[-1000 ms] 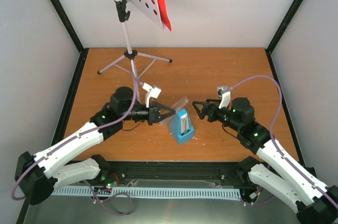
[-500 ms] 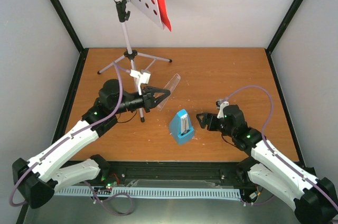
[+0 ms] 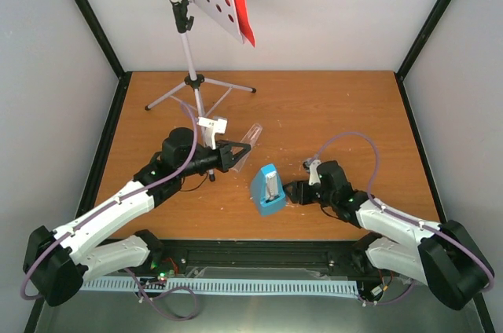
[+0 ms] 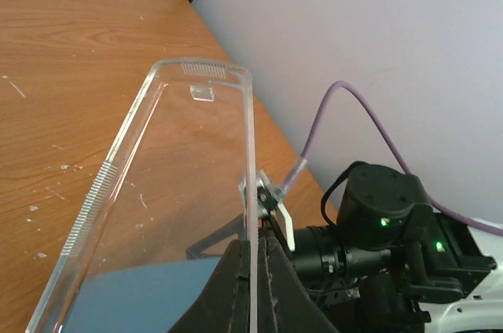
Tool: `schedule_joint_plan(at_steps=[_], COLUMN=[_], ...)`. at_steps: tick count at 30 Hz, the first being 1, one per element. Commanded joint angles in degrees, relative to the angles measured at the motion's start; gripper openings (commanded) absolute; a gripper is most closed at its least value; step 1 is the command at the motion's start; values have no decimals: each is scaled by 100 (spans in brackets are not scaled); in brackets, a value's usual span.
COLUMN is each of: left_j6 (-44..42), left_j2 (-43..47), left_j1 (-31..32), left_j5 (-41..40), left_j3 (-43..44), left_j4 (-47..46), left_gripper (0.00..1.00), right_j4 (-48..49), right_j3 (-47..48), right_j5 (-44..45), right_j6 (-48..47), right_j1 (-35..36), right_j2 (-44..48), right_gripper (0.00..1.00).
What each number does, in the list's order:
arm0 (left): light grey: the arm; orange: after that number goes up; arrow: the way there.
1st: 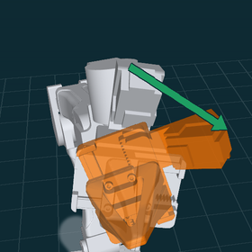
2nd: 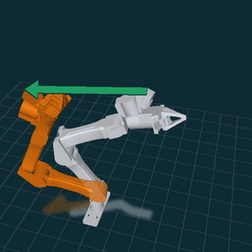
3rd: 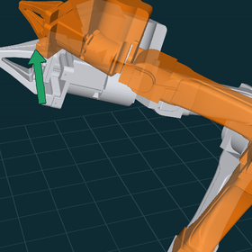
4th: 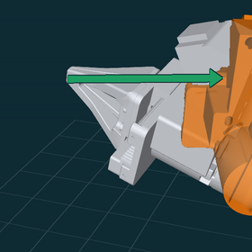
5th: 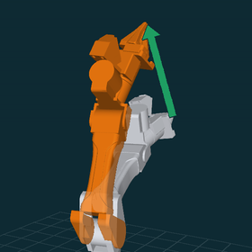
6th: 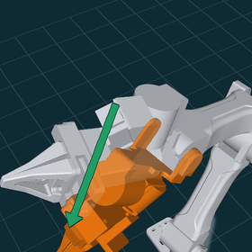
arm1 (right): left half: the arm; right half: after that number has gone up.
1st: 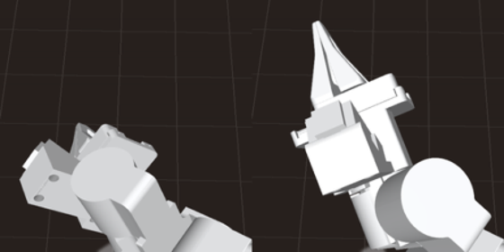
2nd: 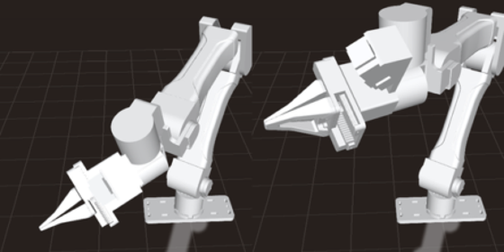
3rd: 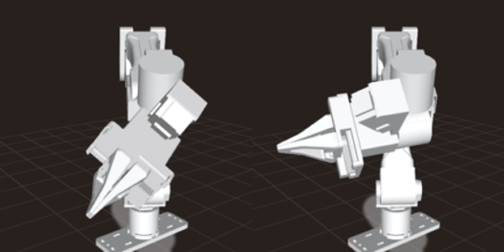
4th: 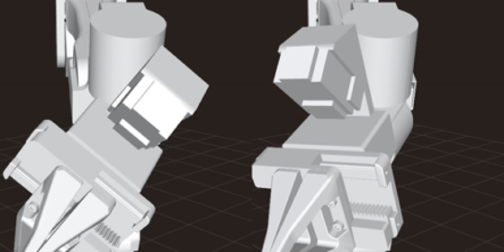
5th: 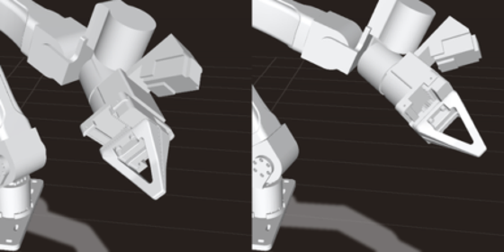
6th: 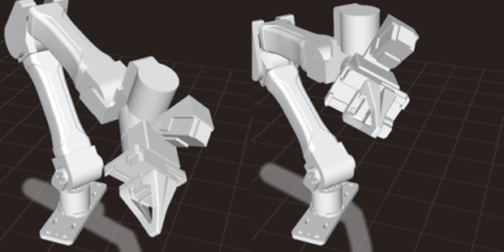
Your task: Pack up the instrument practice props
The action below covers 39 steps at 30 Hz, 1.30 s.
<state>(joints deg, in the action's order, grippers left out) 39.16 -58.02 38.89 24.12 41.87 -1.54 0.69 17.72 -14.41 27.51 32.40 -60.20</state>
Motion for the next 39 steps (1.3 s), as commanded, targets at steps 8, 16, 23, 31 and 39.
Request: schedule_joint_plan(at_steps=[8,16,23,31,39], left_j6=[21,-19,-24,74,230], left_j2=[101,206,262,261,306], left_j1=[-41,-184,-246,-253,-251], left_j5=[-1184,-1415,-1382,-1371,-1286], left_j3=[115,190,258,191,48], left_j4=[431,719,796,797,769], left_gripper=[0,0,0,0,0], right_j4=[1148,402,-278,1136,2462], right_j3=[-326,-357,116,758,1067], right_j5=[-458,130,-115,-857,-1875], right_j6=[-21,-343,-1228,-2234,-2748], right_j1=[1258,1460,1462,1461,1461], right_j2=[-178,1327,2401,1303,-254], right_gripper=[64,83,100,100,100])
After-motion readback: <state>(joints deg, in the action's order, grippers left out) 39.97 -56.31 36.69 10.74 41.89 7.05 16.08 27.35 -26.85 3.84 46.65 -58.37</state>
